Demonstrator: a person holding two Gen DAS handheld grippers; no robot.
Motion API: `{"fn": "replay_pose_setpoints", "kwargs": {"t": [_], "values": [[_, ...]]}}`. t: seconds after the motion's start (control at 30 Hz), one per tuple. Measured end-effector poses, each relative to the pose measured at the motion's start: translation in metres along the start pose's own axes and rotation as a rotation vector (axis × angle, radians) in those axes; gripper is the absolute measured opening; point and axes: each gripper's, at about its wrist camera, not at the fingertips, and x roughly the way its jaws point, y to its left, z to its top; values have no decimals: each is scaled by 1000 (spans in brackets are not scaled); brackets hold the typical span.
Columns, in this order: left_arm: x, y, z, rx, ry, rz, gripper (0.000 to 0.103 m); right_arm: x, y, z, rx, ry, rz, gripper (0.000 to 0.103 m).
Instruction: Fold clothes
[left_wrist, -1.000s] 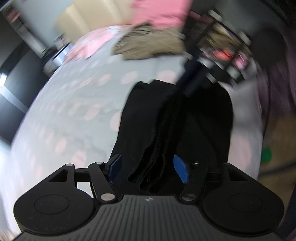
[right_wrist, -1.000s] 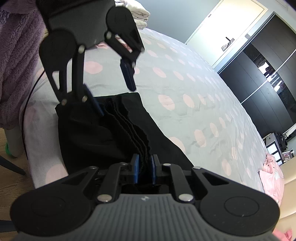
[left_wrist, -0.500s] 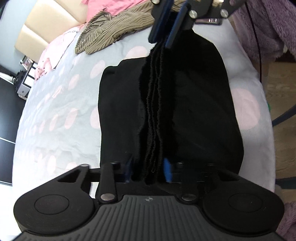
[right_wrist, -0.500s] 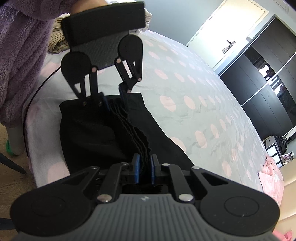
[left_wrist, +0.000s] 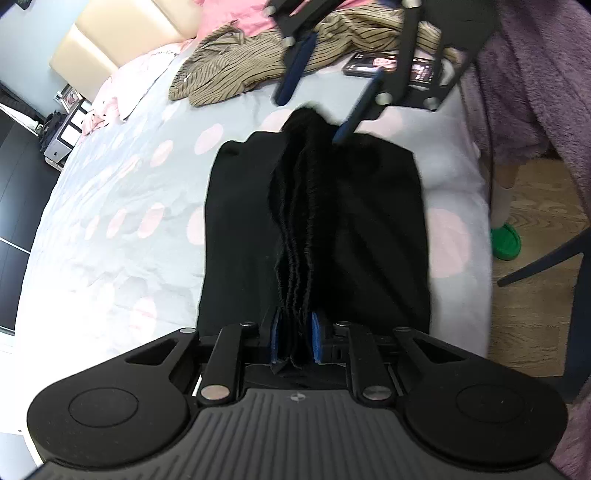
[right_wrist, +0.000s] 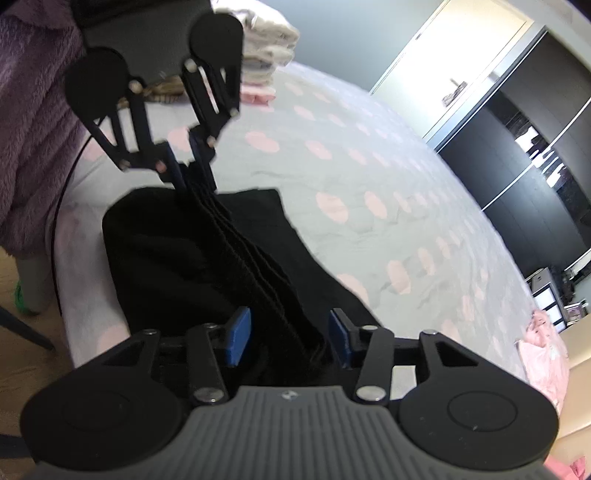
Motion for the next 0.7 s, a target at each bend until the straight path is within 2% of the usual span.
{"fn": "replay_pose_setpoints", "kwargs": {"t": [0.1, 0.3, 0.33, 0.4, 0.43, 0.53, 0.63, 0.7], "values": [[-6, -5, 2, 6, -7, 4, 14, 10, -4, -5, -22, 44, 29, 54], [-12, -15, 0, -1, -8, 11, 14, 31, -29, -10, -82, 80, 147, 56], [-12, -15, 0, -2, -8, 13, 14, 35, -33, -10, -92, 86, 167, 59], [-14, -18, 1, 4, -8, 15, 14, 42, -41, -12, -112, 98, 207, 80], [-14, -19, 2, 7, -7, 16, 14, 45, -45, -13, -122, 104, 227, 83], [-15, -22, 2, 7, -6, 16, 14, 60, -55, -13, -143, 106, 289, 84], [-15, -24, 2, -1, -3, 13, 14, 74, -66, -10, -100, 110, 410, 84], [-15, -25, 1, -4, -3, 11, 14, 82, -68, -7, -94, 123, 459, 82]]}}
